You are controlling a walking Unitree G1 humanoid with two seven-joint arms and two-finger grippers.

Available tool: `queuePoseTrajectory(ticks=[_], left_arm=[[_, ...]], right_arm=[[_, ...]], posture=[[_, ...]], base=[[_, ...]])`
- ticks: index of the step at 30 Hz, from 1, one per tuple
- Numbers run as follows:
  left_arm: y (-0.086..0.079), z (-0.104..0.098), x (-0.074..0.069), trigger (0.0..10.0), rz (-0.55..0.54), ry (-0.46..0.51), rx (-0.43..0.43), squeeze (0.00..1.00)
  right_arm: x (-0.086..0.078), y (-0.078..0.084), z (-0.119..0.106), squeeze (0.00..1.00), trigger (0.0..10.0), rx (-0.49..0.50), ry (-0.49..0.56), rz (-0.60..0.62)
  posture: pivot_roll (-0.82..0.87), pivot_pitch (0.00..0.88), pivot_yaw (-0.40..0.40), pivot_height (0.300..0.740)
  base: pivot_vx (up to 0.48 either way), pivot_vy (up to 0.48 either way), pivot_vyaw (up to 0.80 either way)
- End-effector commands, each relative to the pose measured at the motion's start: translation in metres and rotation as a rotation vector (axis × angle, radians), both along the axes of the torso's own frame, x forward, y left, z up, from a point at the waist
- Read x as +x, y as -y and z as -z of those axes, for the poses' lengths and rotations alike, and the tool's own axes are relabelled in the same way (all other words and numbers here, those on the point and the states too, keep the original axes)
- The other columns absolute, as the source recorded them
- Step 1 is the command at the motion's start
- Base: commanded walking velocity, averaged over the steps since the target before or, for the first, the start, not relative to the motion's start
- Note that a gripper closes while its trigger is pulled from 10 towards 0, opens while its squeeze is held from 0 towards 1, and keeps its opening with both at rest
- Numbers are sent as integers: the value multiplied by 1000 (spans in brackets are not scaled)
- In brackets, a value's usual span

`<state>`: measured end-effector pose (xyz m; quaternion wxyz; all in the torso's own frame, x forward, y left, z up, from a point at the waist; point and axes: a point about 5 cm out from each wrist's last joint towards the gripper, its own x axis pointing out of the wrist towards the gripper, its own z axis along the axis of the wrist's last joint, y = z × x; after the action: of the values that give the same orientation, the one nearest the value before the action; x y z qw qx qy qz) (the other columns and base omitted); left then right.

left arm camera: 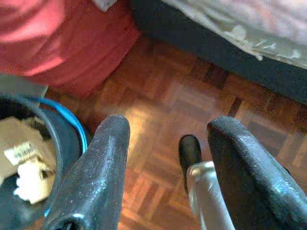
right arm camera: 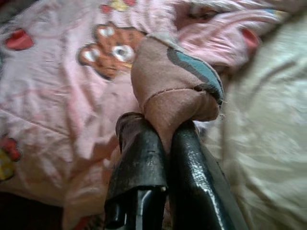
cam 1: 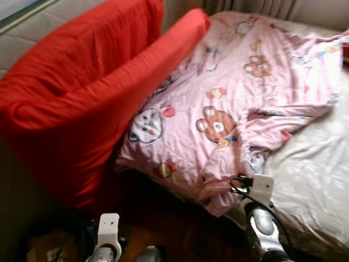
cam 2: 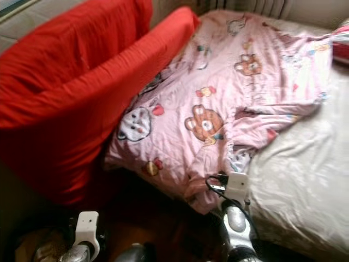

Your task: Clean up the room

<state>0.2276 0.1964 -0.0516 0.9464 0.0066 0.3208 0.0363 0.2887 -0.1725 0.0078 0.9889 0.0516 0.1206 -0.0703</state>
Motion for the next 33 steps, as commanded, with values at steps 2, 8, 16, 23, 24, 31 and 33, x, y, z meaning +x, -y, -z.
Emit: queuePoseTrajectory(ticks=[2, 8, 16, 23, 24, 31, 33], left_arm=[[-2, 7, -11, 10000, -16, -37, -8, 0], [-1, 7, -10, 10000, 10, -43, 3, 0], [1, 7, -10, 10000, 17, -41, 1, 0], [2, 7, -10, 10000, 21, -39, 1, 0], [2, 7, -10, 10000, 23, -40, 1, 0], [2, 7, -11, 10000, 26, -41, 1, 0], [2, 7, -11, 10000, 25, -41, 1, 0]], right_arm=[[-6, 3, 6, 0, 10000, -3, -24, 15], [-6, 4, 6, 0, 10000, -5, -22, 22], [-6, 6, 5, 0, 10000, -10, -20, 31], [-7, 8, 5, 0, 10000, -21, -20, 45], [-8, 7, 6, 0, 10000, -22, -21, 45], [-11, 7, 8, 0, 10000, -23, -24, 49], [-12, 8, 9, 0, 10000, -27, -23, 54]], posture=[[-28, 185, 38, 740], [-28, 186, 38, 740], [-28, 185, 39, 740], [-28, 185, 38, 740], [-28, 185, 38, 740], [-28, 186, 37, 740], [-27, 186, 37, 740]], base=[[0, 0, 0], [0, 0, 0], [0, -233, 0], [0, -267, 0], [0, -266, 0], [0, -276, 0], [0, -277, 0]])
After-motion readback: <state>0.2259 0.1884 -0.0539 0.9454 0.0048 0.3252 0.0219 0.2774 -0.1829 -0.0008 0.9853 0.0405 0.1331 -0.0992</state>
